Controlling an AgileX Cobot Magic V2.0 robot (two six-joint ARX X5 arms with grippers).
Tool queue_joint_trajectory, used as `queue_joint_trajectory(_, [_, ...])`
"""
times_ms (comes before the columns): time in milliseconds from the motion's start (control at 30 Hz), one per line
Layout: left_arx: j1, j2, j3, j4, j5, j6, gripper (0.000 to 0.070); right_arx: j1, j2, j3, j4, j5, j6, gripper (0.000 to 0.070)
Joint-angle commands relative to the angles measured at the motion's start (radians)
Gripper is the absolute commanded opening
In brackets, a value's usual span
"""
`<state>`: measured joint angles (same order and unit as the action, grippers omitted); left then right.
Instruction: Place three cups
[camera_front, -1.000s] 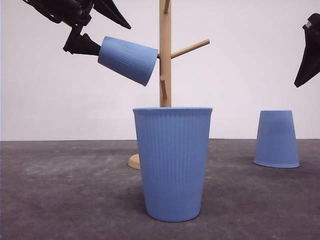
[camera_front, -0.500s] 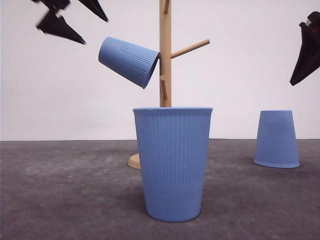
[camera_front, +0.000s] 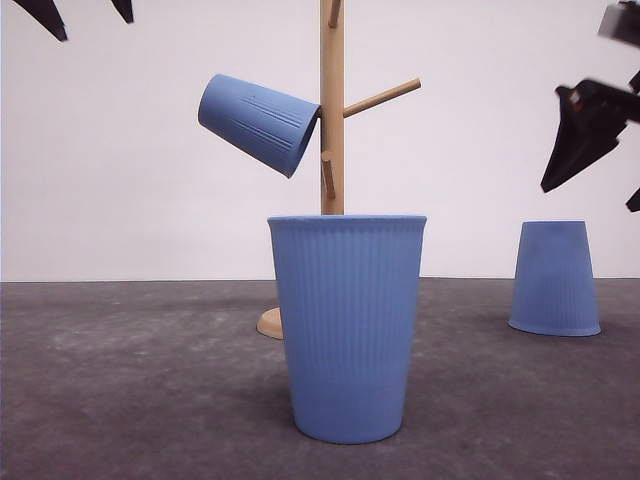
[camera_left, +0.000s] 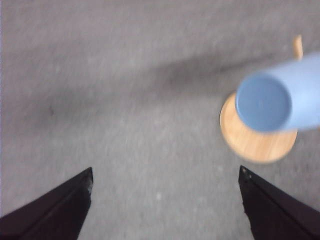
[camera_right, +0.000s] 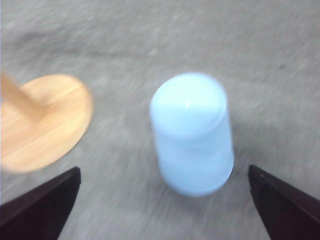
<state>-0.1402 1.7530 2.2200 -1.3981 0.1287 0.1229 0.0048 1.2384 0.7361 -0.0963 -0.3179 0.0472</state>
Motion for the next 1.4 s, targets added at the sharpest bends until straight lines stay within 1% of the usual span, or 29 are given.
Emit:
queue_joint_trajectory(0, [-0.003, -0.002, 0.021, -0.022, -0.021, -0.004, 0.0554, 0.001, 0.037, 0.019, 0.043, 0.004, -0.013, 0.07])
queue_joint_trajectory(133, [-0.017, -0.03, -0.016, -0.059, -0.044, -0.023, 0.0554, 0.001, 0.115, 0.02, 0.125, 0.003, -0.013, 0.07])
queue_joint_trajectory(267, [-0.028, -0.091, -0.139, -0.056, -0.075, -0.041, 0.0554, 0.001, 0.192, 0.042, 0.187, 0.003, -0.014, 0.07])
queue_joint_trajectory(400, [-0.038, -0.203, -0.369, 0.008, -0.134, -0.083, 0.0554, 0.001, 0.273, 0.09, 0.213, 0.002, -0.017, 0.07])
queue_joint_trajectory(567, [-0.039, -0.387, -0.685, 0.124, -0.14, -0.131, 0.0554, 0.001, 0.354, 0.152, 0.214, 0.0, -0.036, 0.07])
queue_joint_trajectory(633, [-0.039, -0.451, -0.775, 0.142, -0.14, -0.14, 0.0554, 0.001, 0.376, 0.166, 0.215, 0.0, -0.036, 0.0695])
queue_joint_trajectory(733, [-0.039, -0.525, -0.865, 0.138, -0.137, -0.161, 0.0554, 0.001, 0.4, 0.176, 0.216, -0.024, -0.036, 0.069])
queue_joint_trajectory(767, [-0.039, -0.547, -0.886, 0.137, -0.137, -0.166, 0.0554, 0.002, 0.405, 0.176, 0.217, -0.024, -0.036, 0.0672])
queue_joint_trajectory(867, [-0.039, -0.605, -0.929, 0.135, -0.137, -0.178, 0.0554, 0.007, 0.417, 0.177, 0.223, -0.028, -0.036, 0.0554])
queue_joint_trajectory(1000, [-0.039, -0.659, -0.94, 0.136, -0.136, -0.192, 0.0554, 0.009, 0.417, 0.177, 0.224, -0.053, -0.036, 0.0334])
queue_joint_trajectory(1033, [-0.039, -0.669, -0.94, 0.139, -0.136, -0.192, 0.0554, 0.009, 0.417, 0.177, 0.223, -0.053, -0.036, 0.0294])
queue_joint_trajectory(1067, [-0.039, -0.678, -0.94, 0.143, -0.136, -0.193, 0.0554, 0.009, 0.417, 0.177, 0.223, -0.054, -0.036, 0.027])
queue_joint_trajectory(1100, [-0.039, -0.686, -0.94, 0.147, -0.136, -0.195, 0.0554, 0.009, 0.417, 0.177, 0.223, -0.06, -0.036, 0.0257])
queue_joint_trajectory(1167, [-0.039, -0.696, -0.94, 0.16, -0.136, -0.195, 0.0554, 0.004, 0.416, 0.184, 0.223, -0.089, -0.031, 0.0254])
queue_joint_trajectory(1233, [-0.039, -0.701, -0.94, 0.174, -0.136, -0.196, 0.0554, -0.006, 0.414, 0.208, 0.211, -0.138, -0.015, 0.0254])
queue_joint_trajectory(1267, [-0.039, -0.701, -0.94, 0.179, -0.136, -0.195, 0.0554, -0.014, 0.413, 0.229, 0.196, -0.17, 0.004, 0.0254])
queue_joint_trajectory(1367, [-0.039, -0.7, -0.94, 0.197, -0.136, -0.195, 0.0554, -0.045, 0.405, 0.331, 0.122, -0.304, 0.051, 0.0254])
